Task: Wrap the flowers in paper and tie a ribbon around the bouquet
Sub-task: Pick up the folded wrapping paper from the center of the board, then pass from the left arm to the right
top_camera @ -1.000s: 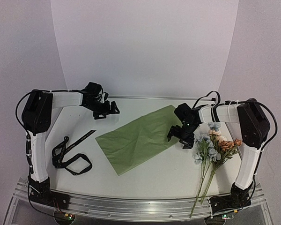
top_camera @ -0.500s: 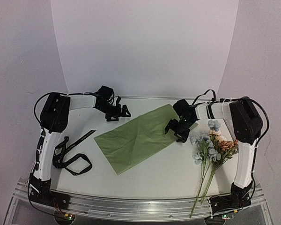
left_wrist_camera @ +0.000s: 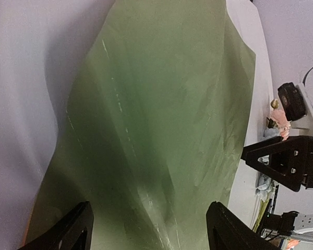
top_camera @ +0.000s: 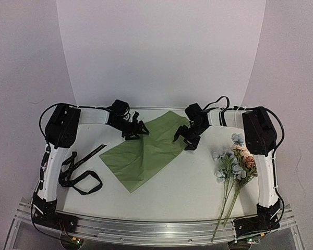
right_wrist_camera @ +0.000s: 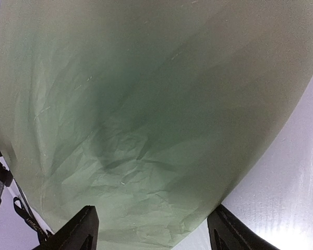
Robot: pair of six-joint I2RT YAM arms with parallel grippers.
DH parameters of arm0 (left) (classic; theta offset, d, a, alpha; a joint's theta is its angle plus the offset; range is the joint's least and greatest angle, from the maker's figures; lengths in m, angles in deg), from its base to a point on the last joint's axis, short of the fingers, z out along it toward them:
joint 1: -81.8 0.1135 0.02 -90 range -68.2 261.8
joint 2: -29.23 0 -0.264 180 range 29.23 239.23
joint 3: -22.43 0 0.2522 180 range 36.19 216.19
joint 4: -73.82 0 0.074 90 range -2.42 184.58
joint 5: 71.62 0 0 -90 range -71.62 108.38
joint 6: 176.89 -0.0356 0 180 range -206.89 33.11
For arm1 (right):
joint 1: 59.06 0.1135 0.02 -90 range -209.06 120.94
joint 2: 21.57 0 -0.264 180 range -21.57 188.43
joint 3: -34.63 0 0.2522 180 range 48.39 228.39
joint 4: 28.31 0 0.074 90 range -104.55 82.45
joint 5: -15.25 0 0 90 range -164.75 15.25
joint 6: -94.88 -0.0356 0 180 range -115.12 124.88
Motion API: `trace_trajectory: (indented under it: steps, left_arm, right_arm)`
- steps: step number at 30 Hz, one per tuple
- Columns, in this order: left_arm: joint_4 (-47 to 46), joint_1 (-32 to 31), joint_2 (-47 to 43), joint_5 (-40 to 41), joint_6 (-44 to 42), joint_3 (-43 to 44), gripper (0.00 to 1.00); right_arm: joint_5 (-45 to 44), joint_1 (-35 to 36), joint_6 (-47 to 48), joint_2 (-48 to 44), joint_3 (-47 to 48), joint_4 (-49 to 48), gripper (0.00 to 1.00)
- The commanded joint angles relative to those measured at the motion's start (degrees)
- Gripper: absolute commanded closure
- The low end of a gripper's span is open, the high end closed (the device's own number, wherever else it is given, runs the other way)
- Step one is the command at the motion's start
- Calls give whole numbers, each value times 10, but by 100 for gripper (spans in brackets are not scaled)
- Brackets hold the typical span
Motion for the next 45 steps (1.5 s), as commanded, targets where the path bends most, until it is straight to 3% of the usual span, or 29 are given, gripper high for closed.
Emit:
trace_trajectory:
  steps: [1, 14, 27, 33, 35, 40, 45]
  left_arm:
    - [20, -14, -28, 1, 11, 1, 32]
    - [57, -25, -61, 72, 9, 2, 86]
    - [83, -57, -235, 273, 45, -105, 95]
    - [88, -167, -296, 458, 56, -132, 98]
    - [108, -215, -286, 565, 51, -113, 98]
    - [161, -294, -218, 719, 59, -45, 100]
    - [199, -339, -177, 803, 59, 9, 100]
  right_arm:
    - [13, 1, 21, 33, 27, 44, 26]
    - [19, 2, 45, 32, 44, 64, 26]
    - [36, 27, 85, 62, 150, 100, 24]
    - [61, 30, 63, 114, 239, 100, 22]
    - [72, 30, 52, 139, 283, 100, 21]
    - [89, 28, 23, 162, 318, 94, 20]
    - [116, 26, -5, 159, 313, 73, 20]
